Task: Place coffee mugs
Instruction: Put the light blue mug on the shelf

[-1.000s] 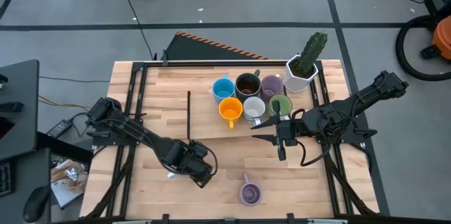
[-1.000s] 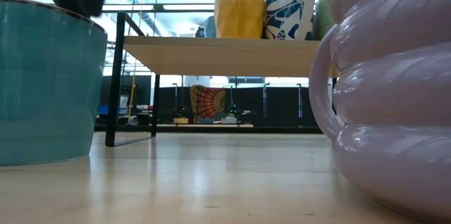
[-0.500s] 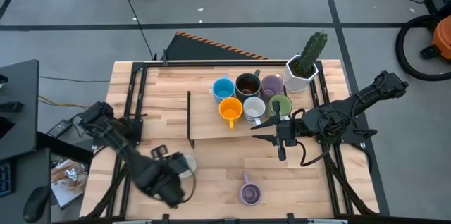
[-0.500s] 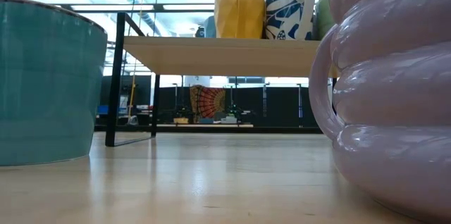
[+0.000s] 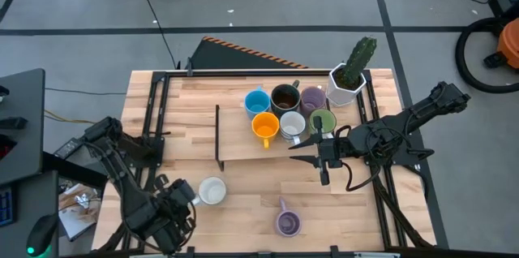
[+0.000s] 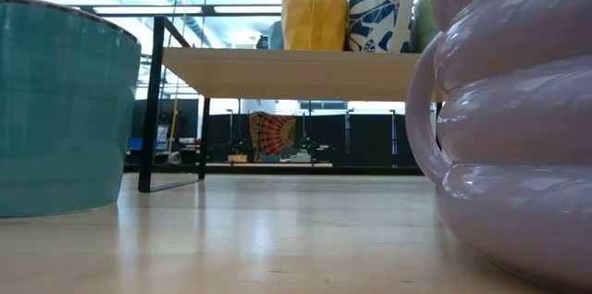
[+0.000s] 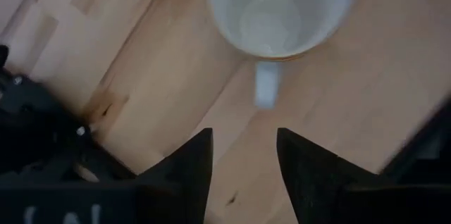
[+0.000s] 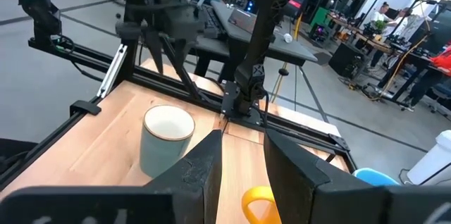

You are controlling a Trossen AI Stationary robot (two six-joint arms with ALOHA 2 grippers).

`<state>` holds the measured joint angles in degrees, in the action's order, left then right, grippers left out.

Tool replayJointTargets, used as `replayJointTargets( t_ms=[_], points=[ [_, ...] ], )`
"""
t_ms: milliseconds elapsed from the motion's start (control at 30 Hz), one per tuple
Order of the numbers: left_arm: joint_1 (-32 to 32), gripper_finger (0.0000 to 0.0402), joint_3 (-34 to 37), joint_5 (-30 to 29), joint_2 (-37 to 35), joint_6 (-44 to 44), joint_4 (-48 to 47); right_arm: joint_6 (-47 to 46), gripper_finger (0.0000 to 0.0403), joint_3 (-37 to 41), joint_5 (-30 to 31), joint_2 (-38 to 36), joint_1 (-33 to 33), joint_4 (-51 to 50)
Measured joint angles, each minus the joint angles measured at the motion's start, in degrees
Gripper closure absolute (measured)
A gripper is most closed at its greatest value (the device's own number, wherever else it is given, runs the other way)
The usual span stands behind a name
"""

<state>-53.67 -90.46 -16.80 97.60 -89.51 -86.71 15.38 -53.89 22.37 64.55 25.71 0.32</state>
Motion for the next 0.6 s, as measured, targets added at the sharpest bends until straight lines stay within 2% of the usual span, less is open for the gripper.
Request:
replayJointTargets(
  t_ms=[200,333,600],
  points=[
    [-0.1,0.0272,8.59,5.96,0.13,-0.04,6.72,0.05,0.029,0.02,0.0,0.0,0.0,-0.57],
    [-0.13,0.0287,11.83,9.45,-1.57,0.28,10.1,0.22,0.029,0.02,0.0,0.0,0.0,-0.52],
    [-3.62,0.0323,21.33,9.28,-9.81,-6.99,20.72,0.24,0.029,0.02,0.0,0.0,0.0,-0.51]
  ],
)
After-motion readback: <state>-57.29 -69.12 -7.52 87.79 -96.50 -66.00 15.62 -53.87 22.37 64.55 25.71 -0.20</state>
